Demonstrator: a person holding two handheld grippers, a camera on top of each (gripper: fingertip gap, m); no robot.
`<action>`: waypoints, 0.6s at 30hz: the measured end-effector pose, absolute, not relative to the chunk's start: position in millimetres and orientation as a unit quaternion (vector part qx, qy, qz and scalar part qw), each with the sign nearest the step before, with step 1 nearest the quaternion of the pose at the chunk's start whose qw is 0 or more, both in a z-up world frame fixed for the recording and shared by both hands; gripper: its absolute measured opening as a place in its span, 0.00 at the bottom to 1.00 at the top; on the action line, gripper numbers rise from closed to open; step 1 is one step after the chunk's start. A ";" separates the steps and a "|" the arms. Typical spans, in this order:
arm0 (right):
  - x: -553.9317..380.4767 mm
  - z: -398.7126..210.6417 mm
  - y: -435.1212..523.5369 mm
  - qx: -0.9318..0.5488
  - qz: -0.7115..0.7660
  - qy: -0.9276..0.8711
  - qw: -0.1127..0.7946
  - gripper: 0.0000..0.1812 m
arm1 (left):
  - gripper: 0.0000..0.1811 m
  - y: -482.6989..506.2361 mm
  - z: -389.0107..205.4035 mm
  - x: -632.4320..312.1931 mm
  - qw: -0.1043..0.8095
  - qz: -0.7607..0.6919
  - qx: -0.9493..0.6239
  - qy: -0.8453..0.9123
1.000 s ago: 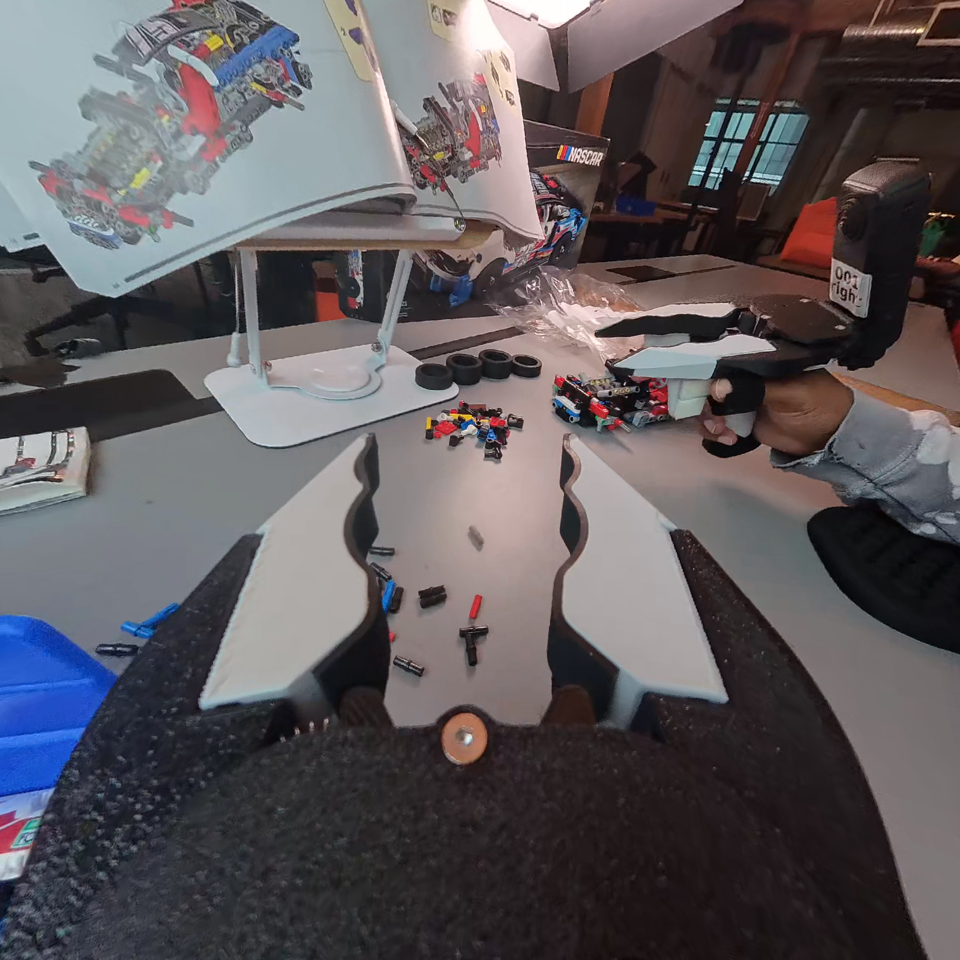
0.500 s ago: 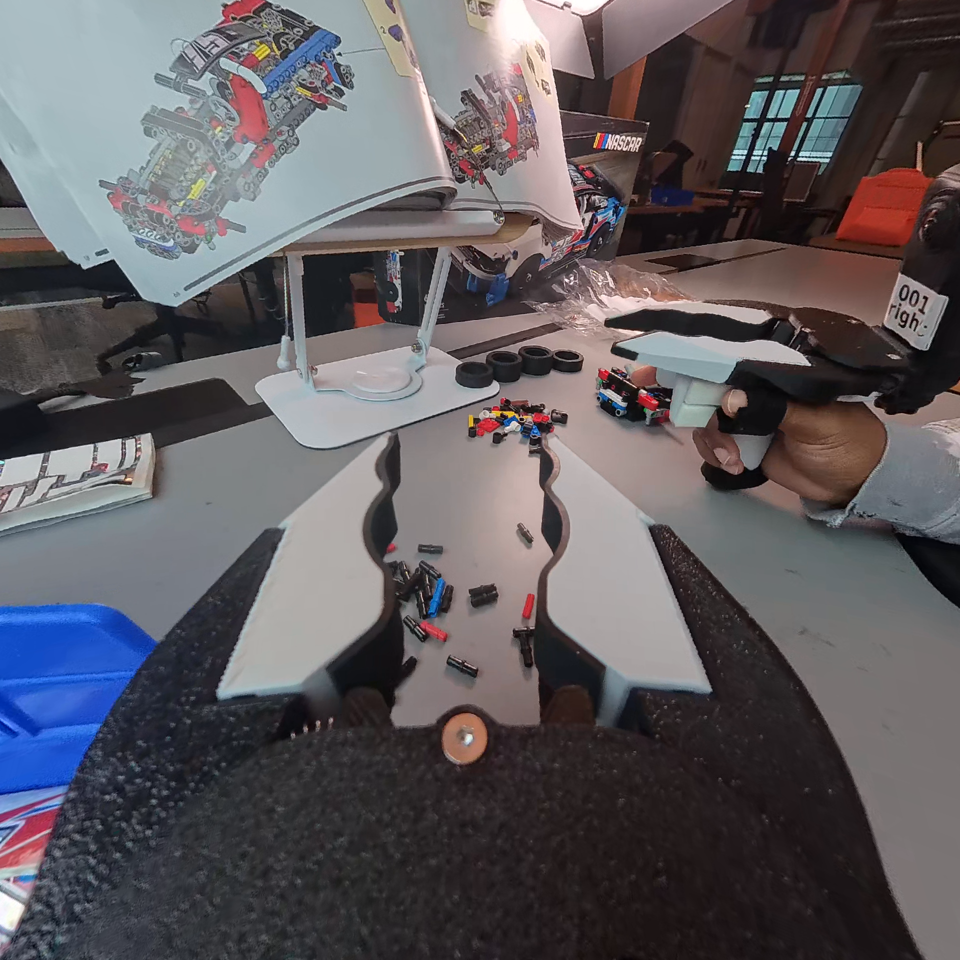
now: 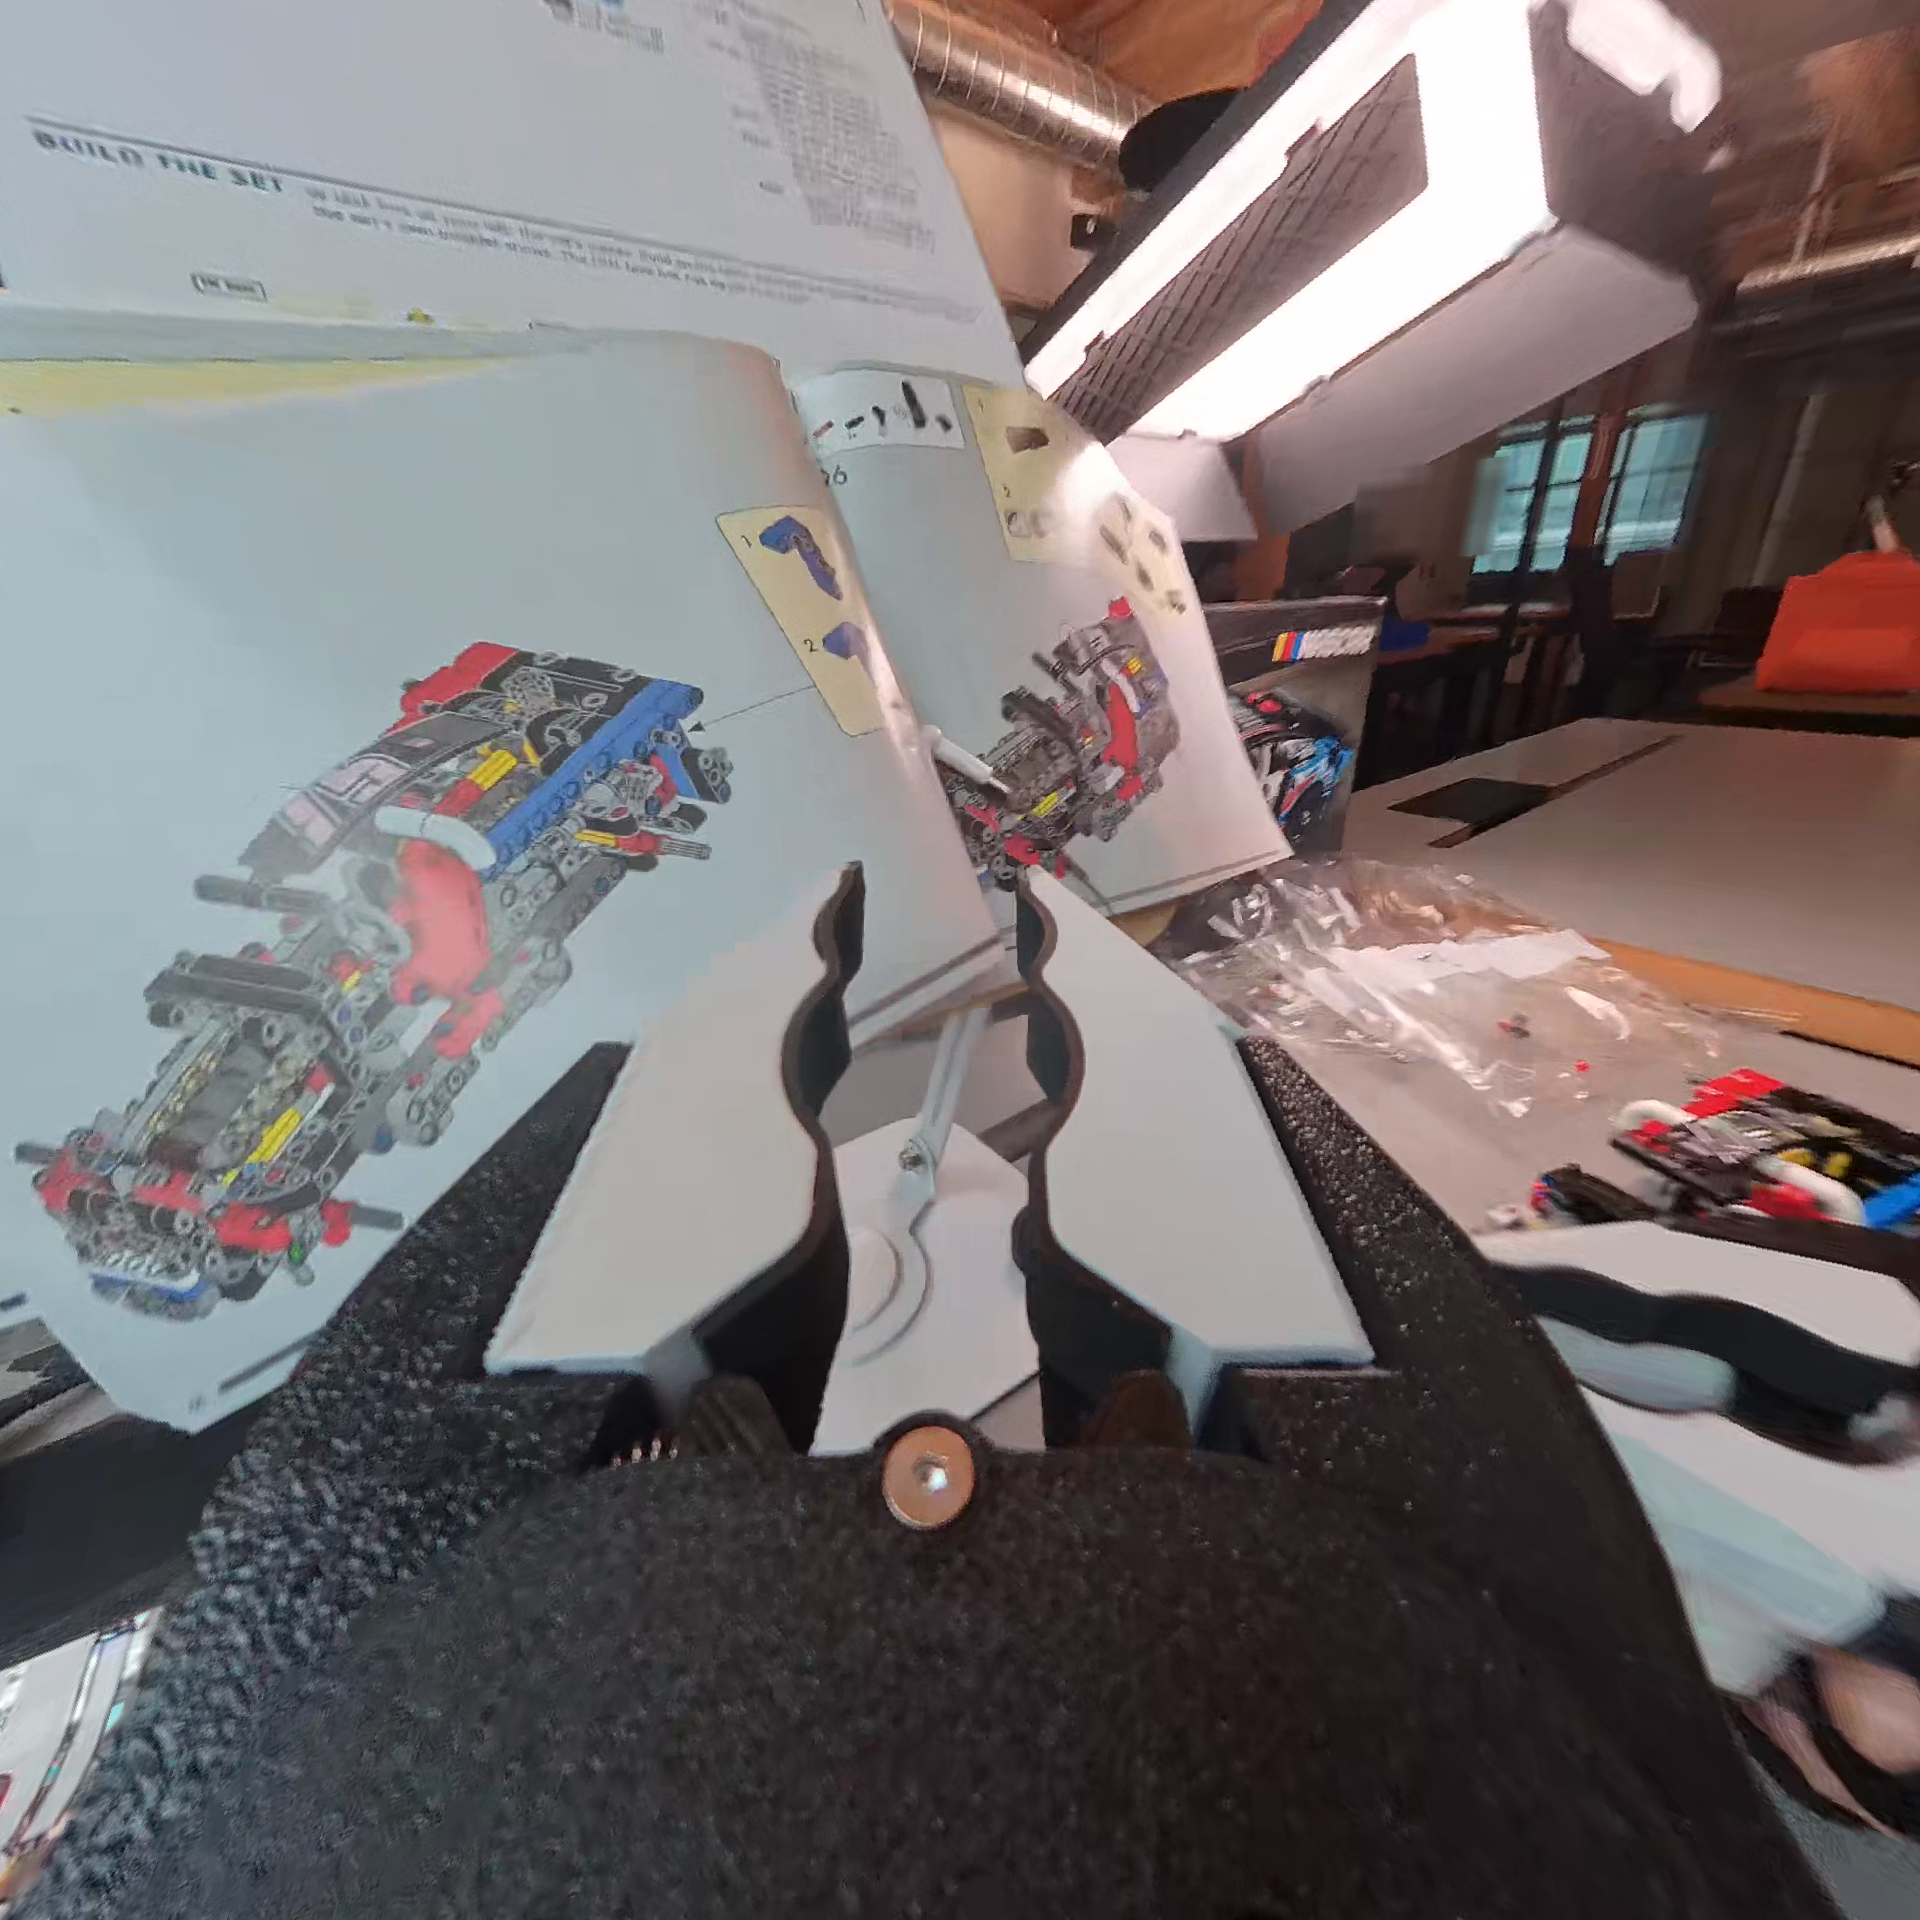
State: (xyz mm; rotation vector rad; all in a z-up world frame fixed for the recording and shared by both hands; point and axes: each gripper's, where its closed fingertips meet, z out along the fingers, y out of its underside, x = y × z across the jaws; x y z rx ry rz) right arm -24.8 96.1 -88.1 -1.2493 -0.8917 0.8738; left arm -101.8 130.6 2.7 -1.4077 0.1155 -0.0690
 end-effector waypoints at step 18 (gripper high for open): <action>-40.0 -84.1 102.6 -0.540 0.365 -0.436 0.620 0.14 | 0.00 173.5 -24.6 -190.3 0.707 0.080 -0.702 0.024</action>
